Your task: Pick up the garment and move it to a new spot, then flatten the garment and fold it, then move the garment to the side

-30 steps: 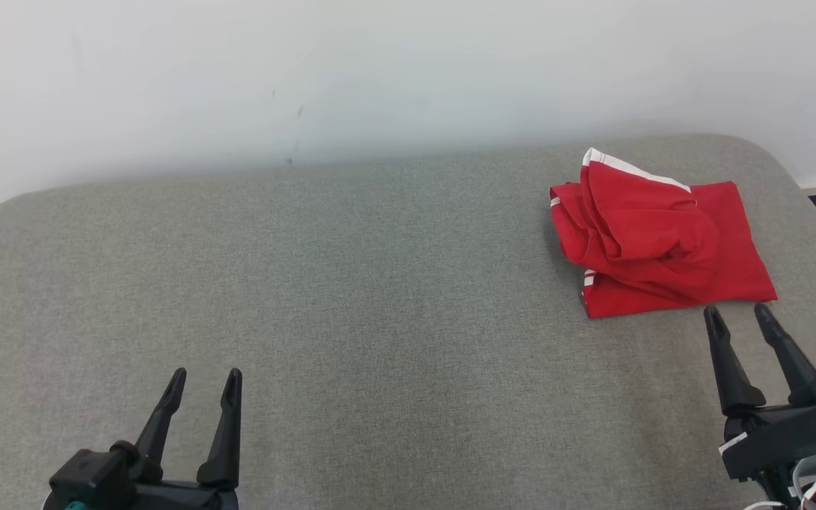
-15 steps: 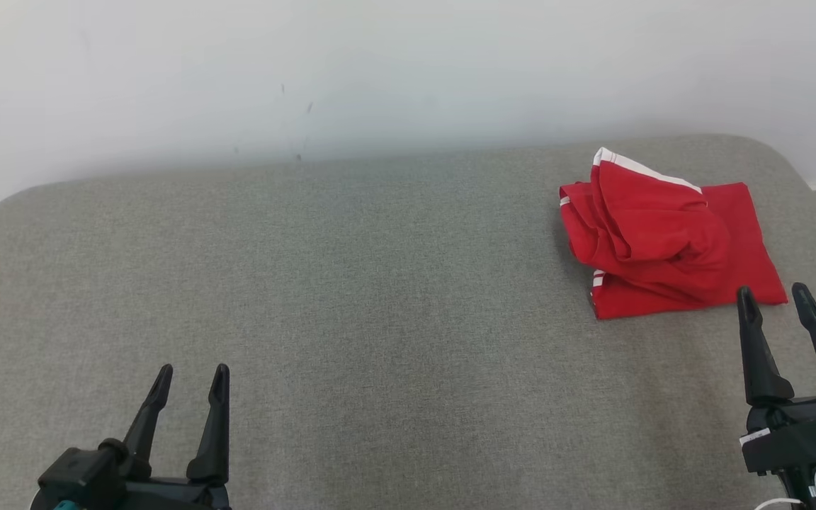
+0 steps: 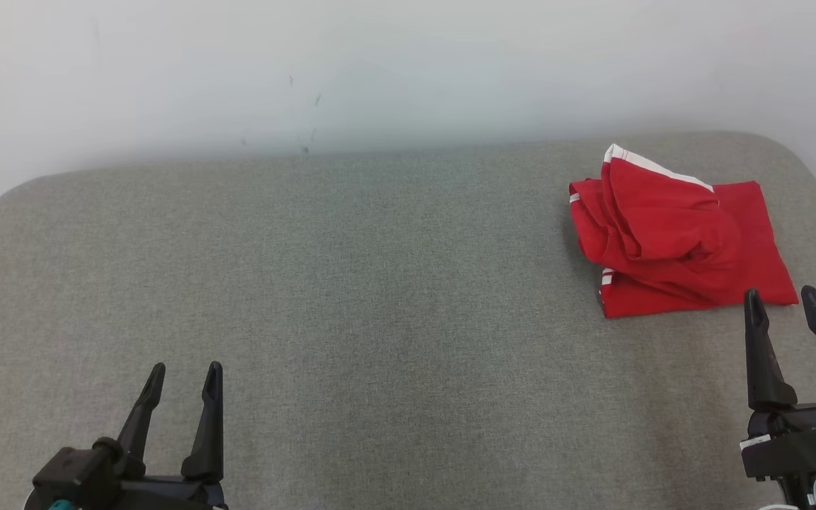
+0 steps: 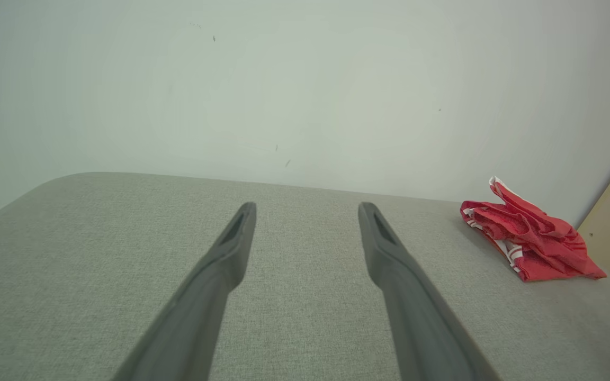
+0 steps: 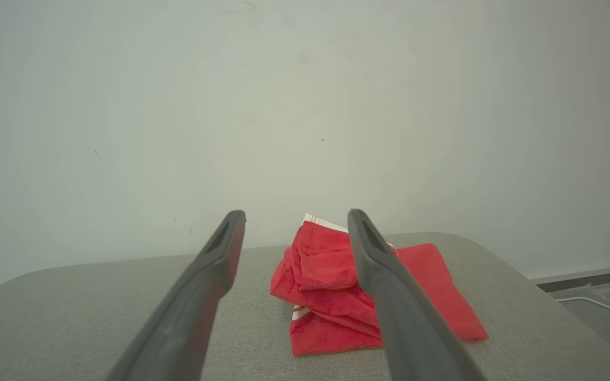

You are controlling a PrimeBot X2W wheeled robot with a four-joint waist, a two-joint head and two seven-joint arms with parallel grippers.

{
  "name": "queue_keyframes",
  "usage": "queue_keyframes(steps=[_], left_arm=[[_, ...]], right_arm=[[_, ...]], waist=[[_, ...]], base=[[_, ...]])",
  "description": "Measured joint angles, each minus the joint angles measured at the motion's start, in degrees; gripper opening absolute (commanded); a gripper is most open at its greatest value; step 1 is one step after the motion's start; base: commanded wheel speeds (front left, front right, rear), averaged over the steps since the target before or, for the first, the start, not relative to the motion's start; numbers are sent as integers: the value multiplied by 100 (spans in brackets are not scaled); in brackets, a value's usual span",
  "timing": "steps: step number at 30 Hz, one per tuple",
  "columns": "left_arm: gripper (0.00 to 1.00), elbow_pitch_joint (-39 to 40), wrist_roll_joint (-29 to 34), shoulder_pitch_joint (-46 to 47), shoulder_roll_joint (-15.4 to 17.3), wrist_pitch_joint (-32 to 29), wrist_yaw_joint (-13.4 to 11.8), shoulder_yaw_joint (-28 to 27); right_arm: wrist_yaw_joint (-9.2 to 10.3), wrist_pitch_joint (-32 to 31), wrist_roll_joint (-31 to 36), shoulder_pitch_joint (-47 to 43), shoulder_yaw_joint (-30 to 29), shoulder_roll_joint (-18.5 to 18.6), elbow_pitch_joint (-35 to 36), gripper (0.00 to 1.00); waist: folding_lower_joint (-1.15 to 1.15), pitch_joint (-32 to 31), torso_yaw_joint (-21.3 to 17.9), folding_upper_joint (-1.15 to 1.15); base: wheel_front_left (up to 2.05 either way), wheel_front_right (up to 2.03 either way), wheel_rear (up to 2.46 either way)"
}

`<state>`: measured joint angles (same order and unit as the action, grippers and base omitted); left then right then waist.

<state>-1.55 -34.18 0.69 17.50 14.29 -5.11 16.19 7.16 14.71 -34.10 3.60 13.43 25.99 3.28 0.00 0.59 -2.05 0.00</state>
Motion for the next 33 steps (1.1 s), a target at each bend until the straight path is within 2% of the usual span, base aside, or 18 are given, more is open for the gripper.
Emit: queue_keyframes(steps=[3, 4, 10, 33], left_arm=[[100, -8, -1, 1, -8, 0, 3, -4], [0, -22, -3, -2, -16, -2, 4, -1], [0, -247, -85, -133, -164, -47, 14, 47], [0, -500, -1311, -108, -461, -545, 267, -490]], right_arm=[[12, 0, 85, -48, -19, -52, 8, 100], [14, 0, 92, -69, -10, -68, -11, 0], [-11, -49, 57, -244, 70, -349, -223, 0], [-289, -538, -1294, -200, -446, -775, -573, 0]], waist=[[0, -3, 10, 0], [0, -5, 12, 0], [0, -3, 15, 0], [0, -10, 61, 0]], base=[[0, 0, 0], [0, 0, 0], [0, 0, 0], [0, 0, 0]])
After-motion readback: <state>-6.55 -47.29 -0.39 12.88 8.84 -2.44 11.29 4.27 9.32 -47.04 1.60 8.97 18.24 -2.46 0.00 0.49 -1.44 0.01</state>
